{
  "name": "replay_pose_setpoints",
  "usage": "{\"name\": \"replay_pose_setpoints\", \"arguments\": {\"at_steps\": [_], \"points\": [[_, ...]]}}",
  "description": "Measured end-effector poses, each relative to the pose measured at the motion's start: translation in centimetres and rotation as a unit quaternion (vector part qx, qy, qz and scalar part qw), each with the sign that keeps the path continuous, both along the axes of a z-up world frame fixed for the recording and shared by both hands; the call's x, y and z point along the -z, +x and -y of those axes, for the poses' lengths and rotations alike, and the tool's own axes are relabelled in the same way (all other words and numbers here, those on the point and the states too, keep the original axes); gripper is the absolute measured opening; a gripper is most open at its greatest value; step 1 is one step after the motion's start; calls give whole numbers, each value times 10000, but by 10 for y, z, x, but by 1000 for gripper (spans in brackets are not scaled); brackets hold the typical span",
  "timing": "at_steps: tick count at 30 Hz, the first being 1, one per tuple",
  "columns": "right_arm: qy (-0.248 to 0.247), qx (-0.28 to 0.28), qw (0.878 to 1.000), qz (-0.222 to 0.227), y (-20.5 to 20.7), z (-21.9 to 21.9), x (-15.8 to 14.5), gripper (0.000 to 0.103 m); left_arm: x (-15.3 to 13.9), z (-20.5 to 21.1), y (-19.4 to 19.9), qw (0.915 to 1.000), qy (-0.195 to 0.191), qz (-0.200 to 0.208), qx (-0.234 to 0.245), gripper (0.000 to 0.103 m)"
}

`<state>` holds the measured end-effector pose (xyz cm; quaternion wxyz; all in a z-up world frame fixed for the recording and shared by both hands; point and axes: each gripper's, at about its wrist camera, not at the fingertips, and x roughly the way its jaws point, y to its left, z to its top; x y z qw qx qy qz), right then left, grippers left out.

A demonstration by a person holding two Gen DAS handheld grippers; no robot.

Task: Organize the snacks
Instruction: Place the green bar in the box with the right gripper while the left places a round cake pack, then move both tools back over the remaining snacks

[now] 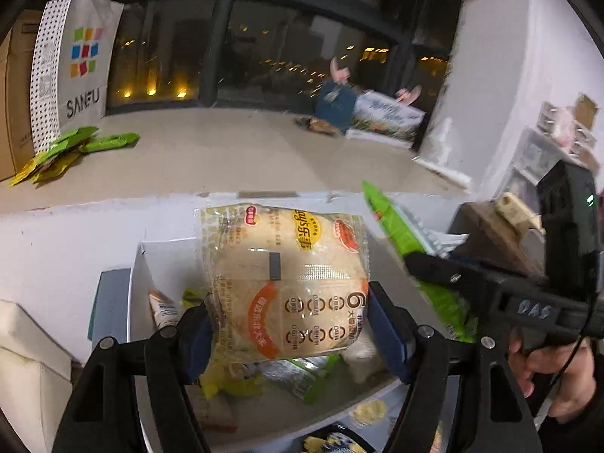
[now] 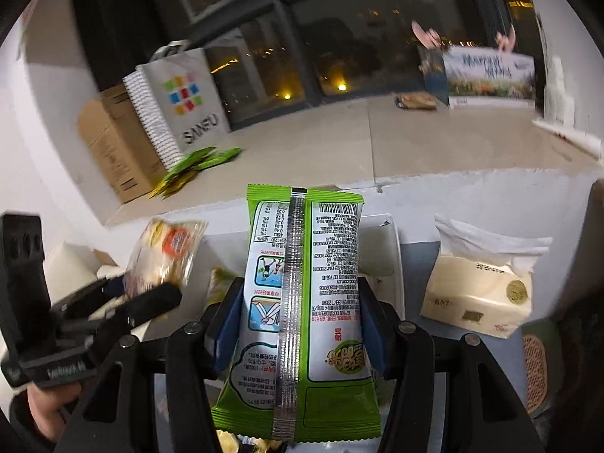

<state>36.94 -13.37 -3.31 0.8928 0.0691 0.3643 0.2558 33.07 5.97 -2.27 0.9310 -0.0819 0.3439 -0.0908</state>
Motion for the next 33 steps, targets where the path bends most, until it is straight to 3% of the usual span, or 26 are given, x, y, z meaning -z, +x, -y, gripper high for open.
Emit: {"name": "replay_pose_setpoints", "arguments": {"at_steps": [2, 3, 5, 6, 9, 13, 19, 23, 27, 33], "points": [[55, -41, 9999, -76, 15, 1, 5, 62, 10, -2, 11, 9995, 154, -191, -183, 94], [81, -89, 9998, -134, 22, 1, 7, 73, 12, -3, 13, 9992, 209, -208, -256, 103], [125, -136, 9993, -319, 36, 2, 10, 100, 16, -4, 13, 9990, 305, -190, -268, 103], [162, -8, 9994, -306, 40, 6, 10, 103, 15, -6, 12, 9989, 341, -170, -289, 103], [386, 93, 9988, -286, 41, 16, 6, 103, 14, -9, 5, 9987, 367, -156, -301, 103], [304, 151, 9994, -61, 32, 19, -3, 103, 5, -12, -10, 9988, 352, -14, -330, 103], [458, -114, 9987, 168, 1, 21, -18, 103, -17, -5, -69, 9988, 281, 408, -63, 103], [310, -466, 9967, 581, -53, 23, -29, 103, -23, 0, -129, 9972, 271, 695, -30, 103], [109, -699, 9922, 1030, -120, 33, -31, 103, -20, 2, -194, 9956, -116, 928, 96, 103], [-364, -959, 9860, 1311, -201, 49, -15, 103, 2, 11, -265, 9959, -266, 865, 5, 103]]}}
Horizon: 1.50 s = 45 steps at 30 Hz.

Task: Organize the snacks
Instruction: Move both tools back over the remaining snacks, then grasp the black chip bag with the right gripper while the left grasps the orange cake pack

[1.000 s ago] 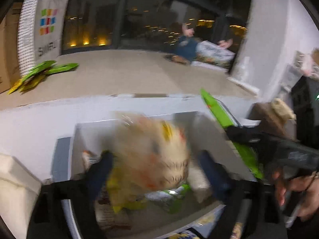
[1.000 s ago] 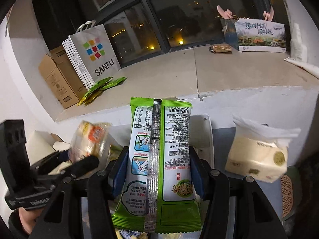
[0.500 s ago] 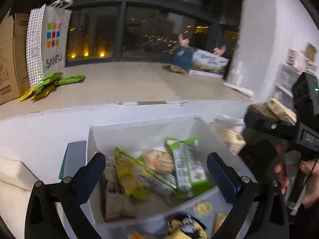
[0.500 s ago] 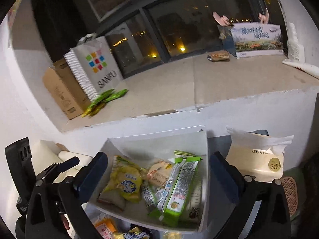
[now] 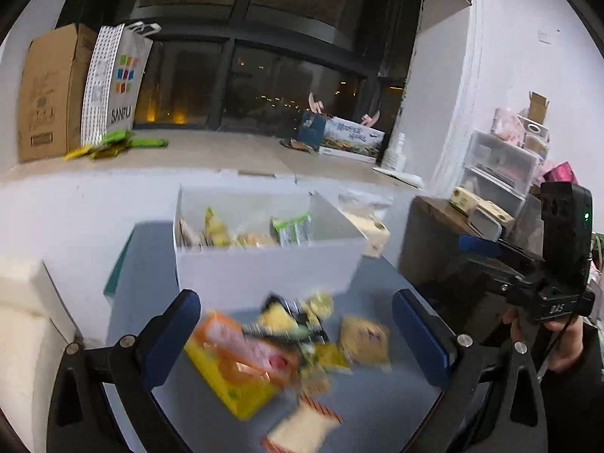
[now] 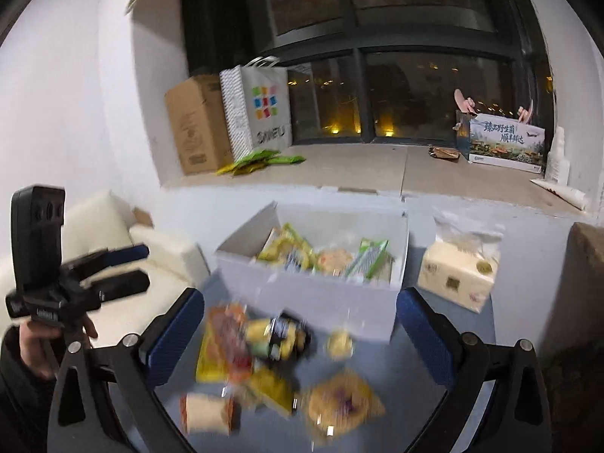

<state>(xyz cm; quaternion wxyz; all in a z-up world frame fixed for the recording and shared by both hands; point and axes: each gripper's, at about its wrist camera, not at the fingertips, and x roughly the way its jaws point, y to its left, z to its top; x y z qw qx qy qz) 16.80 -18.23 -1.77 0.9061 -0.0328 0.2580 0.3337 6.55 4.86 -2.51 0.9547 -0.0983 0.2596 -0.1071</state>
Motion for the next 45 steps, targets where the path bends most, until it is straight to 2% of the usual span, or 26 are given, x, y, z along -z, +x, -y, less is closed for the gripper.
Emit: {"name": "replay_pose_setpoints", "arguments": {"at_steps": [4, 7, 9, 12, 15, 20, 25, 31, 34, 39, 40, 41, 42, 43, 45], "points": [[-230, 100, 9997, 62, -36, 15, 11, 103, 11, 7, -26, 9998, 23, -180, -75, 103], [-401, 143, 9991, -13, -54, 26, 22, 103, 20, 12, -41, 9996, -118, -251, -96, 103], [-361, 248, 9990, -67, -58, 32, 27, 103, 24, 14, -42, 9994, -120, -295, -94, 103], [-132, 128, 9995, -250, -60, 34, 38, 103, 24, 16, -45, 9996, -48, -259, -143, 103], [-377, 132, 9988, -292, -55, 18, 50, 103, 24, 16, -45, 9996, -87, -227, -133, 103], [-634, -181, 9972, -339, -44, -15, 64, 103, 30, 14, -46, 9993, -124, -301, -177, 103], [-1249, -326, 9914, -218, -13, -59, 81, 103, 38, 5, -49, 9985, -201, -376, -332, 103], [-2466, -516, 9676, 135, 26, -121, 117, 103, 50, -13, -52, 9967, -367, -483, -548, 103], [-2810, -569, 9578, 209, 39, -140, 132, 103, 56, -23, -53, 9953, -461, -536, -654, 103], [-3587, -396, 9307, 596, 51, -166, 158, 103, 64, -32, -53, 9933, -554, -651, -780, 103], [-3704, -389, 9256, 671, 52, -170, 162, 101, 65, -32, -53, 9932, -553, -654, -788, 103], [-3750, -384, 9234, 726, 53, -171, 164, 83, 66, -33, -53, 9929, -554, -667, -816, 103], [-3848, -405, 9202, 592, 58, -174, 169, 56, 66, -33, -52, 9927, -556, -681, -827, 103], [-3858, -379, 9207, 454, 61, -174, 171, 55, 67, -33, -52, 9927, -557, -686, -823, 103], [-3585, -405, 9322, 300, 62, -169, 164, 52, 69, -34, -50, 9924, -544, -709, -847, 103]]}}
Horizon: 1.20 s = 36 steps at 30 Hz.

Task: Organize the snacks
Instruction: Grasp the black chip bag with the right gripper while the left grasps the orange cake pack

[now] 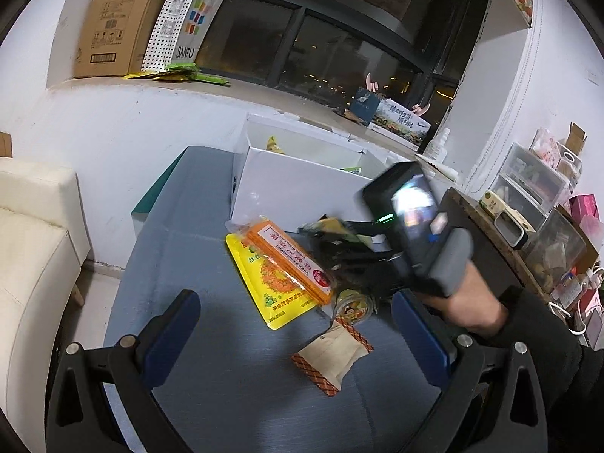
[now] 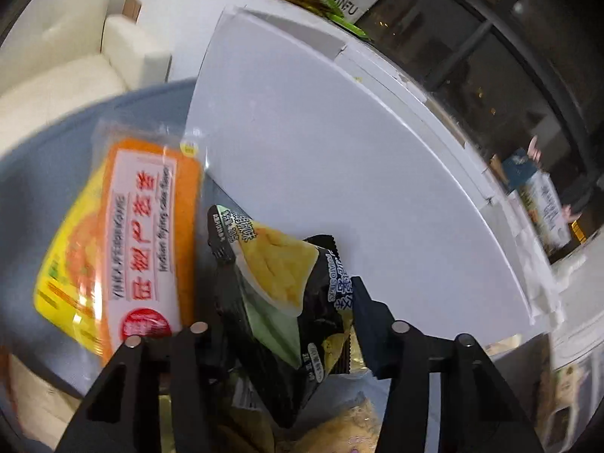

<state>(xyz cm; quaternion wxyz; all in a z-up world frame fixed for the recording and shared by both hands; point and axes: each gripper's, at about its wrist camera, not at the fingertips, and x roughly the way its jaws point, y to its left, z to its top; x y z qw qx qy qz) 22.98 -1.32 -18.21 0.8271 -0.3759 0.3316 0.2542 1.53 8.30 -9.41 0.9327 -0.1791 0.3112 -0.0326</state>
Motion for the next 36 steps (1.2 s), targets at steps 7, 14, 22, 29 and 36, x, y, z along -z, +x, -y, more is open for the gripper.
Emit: {"name": "replay_pose_setpoints", "arguments": {"at_steps": [7, 14, 22, 29, 36], "points": [[2448, 330, 9633, -1053, -8, 70, -61, 48, 19, -1, 29, 9988, -357, -303, 128, 103], [4108, 431, 8999, -1397, -38, 150, -108, 48, 60, -18, 101, 9914, -992, -849, 35, 103], [4549, 463, 8788, -1365, -61, 181, -113, 48, 81, -11, 149, 9897, -932, -1084, -113, 101], [4646, 602, 8719, -1427, -55, 189, -100, 48, 72, 22, 174, 9937, 263, -1081, -129, 53], [4726, 621, 8671, -1448, -57, 196, -98, 48, 45, 22, 165, 9967, 237, -728, 268, 27]]}}
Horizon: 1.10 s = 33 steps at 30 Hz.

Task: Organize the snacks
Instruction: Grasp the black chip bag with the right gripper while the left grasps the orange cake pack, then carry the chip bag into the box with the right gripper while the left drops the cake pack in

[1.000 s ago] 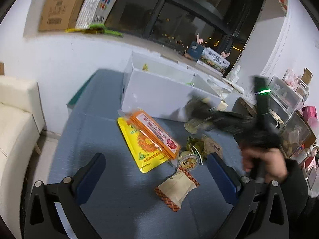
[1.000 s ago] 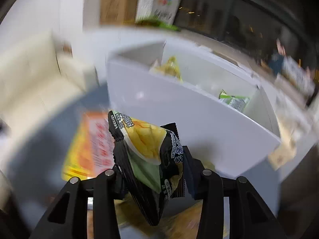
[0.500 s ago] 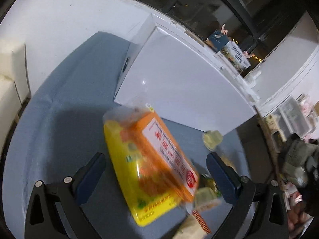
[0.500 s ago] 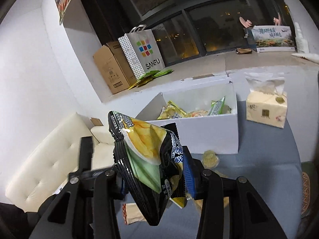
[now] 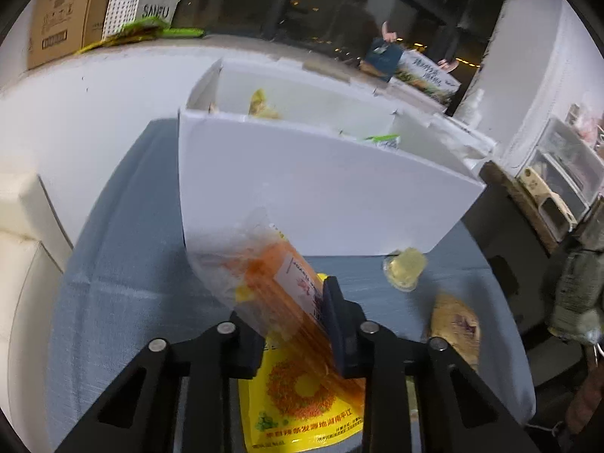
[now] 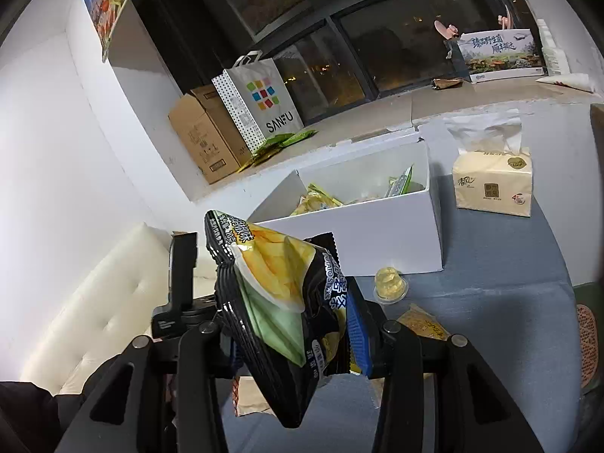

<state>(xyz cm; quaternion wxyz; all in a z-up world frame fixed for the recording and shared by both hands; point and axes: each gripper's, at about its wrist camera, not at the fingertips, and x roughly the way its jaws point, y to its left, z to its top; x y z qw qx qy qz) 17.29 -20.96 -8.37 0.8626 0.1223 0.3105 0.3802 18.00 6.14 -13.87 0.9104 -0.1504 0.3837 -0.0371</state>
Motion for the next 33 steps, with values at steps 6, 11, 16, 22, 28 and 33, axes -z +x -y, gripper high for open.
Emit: {"name": "replay_pose_setpoints", "arguments": {"at_steps": [6, 11, 16, 22, 28, 33], "points": [[64, 70, 10000, 15, -3, 3, -4, 48, -37, -10, -23, 9985, -131, 473, 232, 16], [66, 70, 10000, 26, -3, 1, -5, 48, -75, 2, -44, 9942, 174, 980, 408, 14], [38, 44, 10000, 75, -3, -4, -9, 48, -114, 6, -54, 9884, 255, 1412, 488, 14], [-78, 188, 9993, 308, 26, -14, -37, 48, -163, -10, -20, 9834, 183, 1754, 427, 14], [-71, 540, 9984, 139, 101, -27, -62, 48, -186, -13, 52, 9841, 365, 1695, 376, 14], [-325, 784, 9962, -169, 165, -38, -59, 48, -169, -7, 109, 9875, 584, 1402, 430, 14]]}}
